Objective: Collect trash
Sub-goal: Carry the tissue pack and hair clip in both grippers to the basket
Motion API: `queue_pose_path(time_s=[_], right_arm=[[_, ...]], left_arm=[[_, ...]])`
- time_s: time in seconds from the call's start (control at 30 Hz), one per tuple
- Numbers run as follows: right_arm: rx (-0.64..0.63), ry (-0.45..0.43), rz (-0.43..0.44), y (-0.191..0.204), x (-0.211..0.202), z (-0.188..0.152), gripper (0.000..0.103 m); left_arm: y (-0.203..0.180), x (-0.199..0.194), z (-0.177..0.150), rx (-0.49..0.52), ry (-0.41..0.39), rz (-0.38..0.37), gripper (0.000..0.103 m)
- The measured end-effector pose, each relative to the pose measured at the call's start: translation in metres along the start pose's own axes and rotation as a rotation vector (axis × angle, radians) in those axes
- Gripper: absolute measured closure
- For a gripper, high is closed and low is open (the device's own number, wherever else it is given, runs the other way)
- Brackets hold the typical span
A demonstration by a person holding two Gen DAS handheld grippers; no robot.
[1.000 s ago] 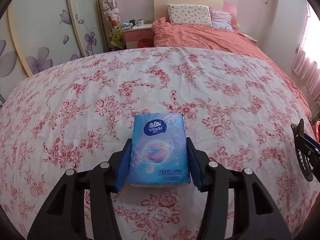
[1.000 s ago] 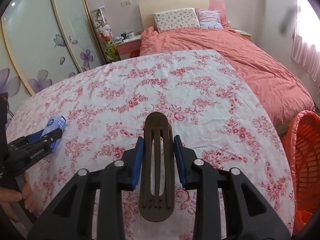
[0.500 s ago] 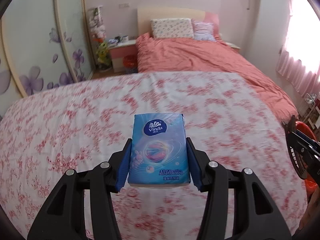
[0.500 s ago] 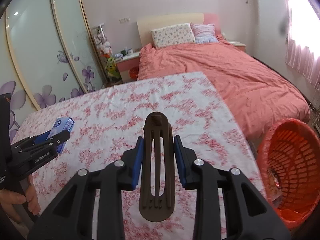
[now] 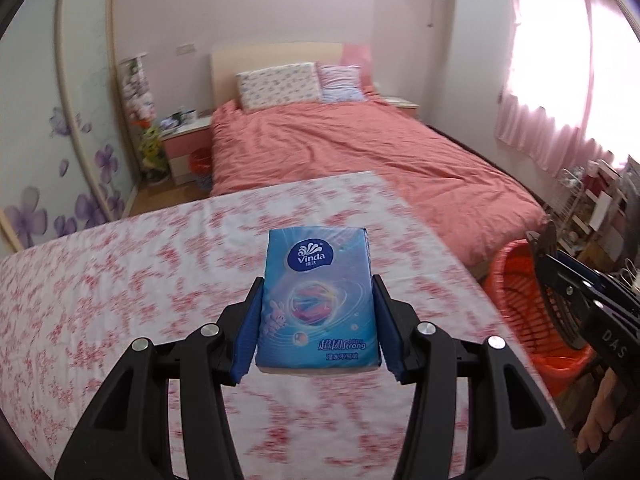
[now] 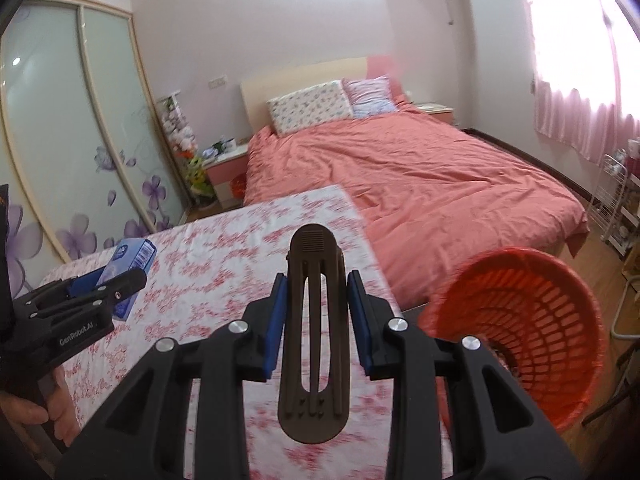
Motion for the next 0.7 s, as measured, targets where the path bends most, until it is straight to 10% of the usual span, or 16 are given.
queue_pose_path(time_s=[0.7], right_arm=[[0.202, -0.138, -0.157, -0.173, -0.066, 0.044, 0.072]], left_arm=[[-0.194, 0.015, 0.044, 0.191, -0.044, -0.315, 0.051]])
Point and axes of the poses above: each gripper's, at about its wrist camera, not at the fingertips, and x roughly the way its jaws point, y to its left, z to its top, the point moved 10 cm from there along x, roughly the way its jaws point, and after that the axes turned 12 degrees about x, right-handed, at the moved point
